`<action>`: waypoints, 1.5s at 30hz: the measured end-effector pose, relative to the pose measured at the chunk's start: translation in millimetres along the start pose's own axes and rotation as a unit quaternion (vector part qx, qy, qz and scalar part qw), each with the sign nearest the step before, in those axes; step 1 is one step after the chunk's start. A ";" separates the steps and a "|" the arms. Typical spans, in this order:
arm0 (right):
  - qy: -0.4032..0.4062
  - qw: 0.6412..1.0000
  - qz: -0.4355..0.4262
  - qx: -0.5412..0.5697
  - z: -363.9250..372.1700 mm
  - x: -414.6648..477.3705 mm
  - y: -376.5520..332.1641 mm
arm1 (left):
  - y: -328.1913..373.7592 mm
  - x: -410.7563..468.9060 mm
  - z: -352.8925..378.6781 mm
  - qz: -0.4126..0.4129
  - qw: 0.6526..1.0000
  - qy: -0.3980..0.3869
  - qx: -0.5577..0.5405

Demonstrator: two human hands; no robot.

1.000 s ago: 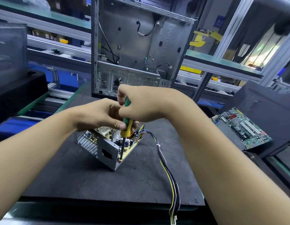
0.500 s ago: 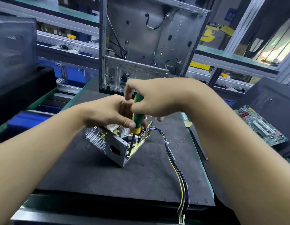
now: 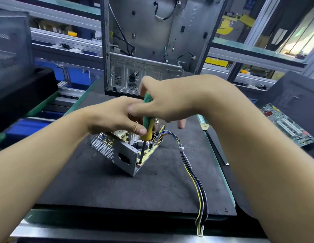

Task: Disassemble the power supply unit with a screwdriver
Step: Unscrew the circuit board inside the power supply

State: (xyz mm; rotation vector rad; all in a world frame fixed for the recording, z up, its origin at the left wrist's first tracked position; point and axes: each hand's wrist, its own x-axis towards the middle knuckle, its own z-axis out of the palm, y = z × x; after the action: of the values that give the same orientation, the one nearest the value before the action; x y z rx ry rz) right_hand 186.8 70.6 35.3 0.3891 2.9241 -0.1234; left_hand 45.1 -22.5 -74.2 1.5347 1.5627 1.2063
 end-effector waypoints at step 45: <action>0.085 0.993 -0.031 -0.079 7.9 0.7 -5.1 | 4.4 4.2 12.1 -0.019 0.997 -0.068 0.041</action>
State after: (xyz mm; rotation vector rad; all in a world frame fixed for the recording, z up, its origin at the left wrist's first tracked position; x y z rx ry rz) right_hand 186.2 65.0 27.7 0.2976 3.0862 0.1395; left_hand 57.3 -16.6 -74.2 1.5970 1.5612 1.0061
